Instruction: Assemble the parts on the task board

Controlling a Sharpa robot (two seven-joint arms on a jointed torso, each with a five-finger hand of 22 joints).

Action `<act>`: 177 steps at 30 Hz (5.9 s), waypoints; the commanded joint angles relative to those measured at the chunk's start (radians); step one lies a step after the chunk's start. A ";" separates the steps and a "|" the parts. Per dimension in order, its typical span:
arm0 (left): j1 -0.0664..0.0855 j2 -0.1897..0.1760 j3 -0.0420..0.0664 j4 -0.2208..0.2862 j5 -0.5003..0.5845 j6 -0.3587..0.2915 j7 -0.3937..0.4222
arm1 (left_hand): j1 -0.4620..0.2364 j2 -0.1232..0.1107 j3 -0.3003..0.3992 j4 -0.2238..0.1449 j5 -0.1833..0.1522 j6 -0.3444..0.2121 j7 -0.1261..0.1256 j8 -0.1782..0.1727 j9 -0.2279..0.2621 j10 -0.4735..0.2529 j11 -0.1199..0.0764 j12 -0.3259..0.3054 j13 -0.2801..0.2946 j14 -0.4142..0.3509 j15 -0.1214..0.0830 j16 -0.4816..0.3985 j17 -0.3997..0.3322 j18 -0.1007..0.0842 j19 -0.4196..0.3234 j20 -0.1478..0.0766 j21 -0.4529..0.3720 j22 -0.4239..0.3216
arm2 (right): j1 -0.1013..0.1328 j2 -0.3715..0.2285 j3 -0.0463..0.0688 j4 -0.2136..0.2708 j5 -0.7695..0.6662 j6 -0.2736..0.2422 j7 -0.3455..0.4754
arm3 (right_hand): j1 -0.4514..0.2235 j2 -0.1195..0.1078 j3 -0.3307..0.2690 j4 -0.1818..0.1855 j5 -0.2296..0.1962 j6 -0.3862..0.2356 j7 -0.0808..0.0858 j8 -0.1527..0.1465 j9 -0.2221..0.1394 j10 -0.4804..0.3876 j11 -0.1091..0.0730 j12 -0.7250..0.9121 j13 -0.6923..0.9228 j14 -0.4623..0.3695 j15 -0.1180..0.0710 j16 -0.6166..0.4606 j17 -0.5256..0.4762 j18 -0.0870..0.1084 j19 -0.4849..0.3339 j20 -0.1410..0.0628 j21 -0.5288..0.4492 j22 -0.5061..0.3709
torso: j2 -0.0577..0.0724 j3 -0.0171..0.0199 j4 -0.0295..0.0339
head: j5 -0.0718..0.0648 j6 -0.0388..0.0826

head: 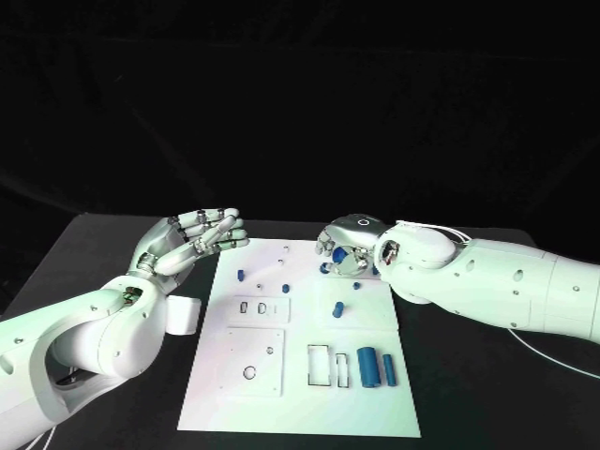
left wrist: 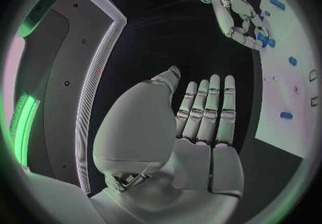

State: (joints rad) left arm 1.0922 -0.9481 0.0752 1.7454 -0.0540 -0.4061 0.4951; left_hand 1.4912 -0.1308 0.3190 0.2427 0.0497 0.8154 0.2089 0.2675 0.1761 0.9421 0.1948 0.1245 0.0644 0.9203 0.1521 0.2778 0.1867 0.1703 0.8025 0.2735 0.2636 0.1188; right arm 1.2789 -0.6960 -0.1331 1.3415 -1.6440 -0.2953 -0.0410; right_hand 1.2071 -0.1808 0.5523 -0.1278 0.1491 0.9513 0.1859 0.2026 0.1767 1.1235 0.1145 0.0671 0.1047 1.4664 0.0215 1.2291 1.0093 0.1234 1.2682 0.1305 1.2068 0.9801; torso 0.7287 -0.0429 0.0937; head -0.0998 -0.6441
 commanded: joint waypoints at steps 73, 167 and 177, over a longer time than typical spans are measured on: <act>0.003 0.012 0.002 -0.018 0.007 0.024 -0.009 | -0.007 -0.006 0.008 -0.002 0.001 0.003 0.040 -0.007 -0.002 0.002 0.004 -0.008 -0.001 -0.004 0.006 -0.008 0.002 0.013 0.003 0.004 -0.001 -0.002 | -0.023 0.032 0.003 -0.015 -0.041 -0.229 -0.023 | 0.077 0.067 0.088 0.010 -0.042 0.105 -0.050 0.102 0.089 0.157 -0.053 0.033 0.055 0.023 -0.036 0.122 0.094 -0.055 0.116 -0.036 0.187 0.279 | 0.017 -0.0079 0.0219 | -0.017 -0.004; 0.003 0.033 0.001 -0.033 0.007 0.029 -0.016 | -0.007 -0.005 0.013 -0.005 0.001 0.003 0.039 -0.010 -0.004 0.003 0.004 -0.015 0.000 -0.003 0.007 -0.011 0.003 0.013 0.004 0.005 -0.002 -0.004 | -0.026 0.085 0.023 -0.103 0.075 -0.252 -0.013 | 0.013 -0.013 0.079 0.028 -0.020 -0.046 0.011 0.028 0.112 -0.029 0.011 0.033 0.024 -0.010 0.018 0.084 -0.016 -0.026 0.023 0.015 0.101 0.164 | 0.024 -0.0116 0.0249 | -0.011 0.005; 0.003 0.025 0.001 -0.031 0.007 0.031 -0.021 | -0.008 -0.006 0.014 -0.005 0.001 0.004 0.038 -0.011 -0.004 0.005 0.004 -0.017 0.000 -0.003 0.007 -0.013 0.003 0.013 0.004 0.005 -0.002 -0.005 | 0.014 -0.078 0.035 0.001 0.273 -0.072 -0.058 | -0.030 -0.062 -0.051 0.077 0.057 -0.077 -0.045 0.018 0.128 0.232 -0.065 0.248 0.188 0.031 -0.045 0.175 0.134 -0.063 0.140 -0.044 0.207 0.334 | 0.024 -0.0039 0.0082 | -0.007 0.013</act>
State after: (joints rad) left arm 1.0944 -0.9234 0.0758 1.7115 -0.0477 -0.3921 0.4721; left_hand 1.4872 -0.1347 0.3273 0.2400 0.0497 0.8154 0.2089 0.2587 0.1734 0.9420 0.1948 0.1123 0.0648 0.9203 0.1521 0.2700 0.1888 0.1700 0.8024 0.2735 0.2635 0.1145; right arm 1.2917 -0.7679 -0.0980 1.3340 -1.4721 -0.4707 -0.0671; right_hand 1.1675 -0.2386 0.5221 -0.0554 0.1992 0.8789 0.1486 0.2161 0.3001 1.3504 0.0559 0.2850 0.2597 1.4668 -0.0154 1.3968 1.1332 0.0690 1.4020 0.0938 1.4082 1.3022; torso 0.7520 -0.0502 0.1079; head -0.1080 -0.6331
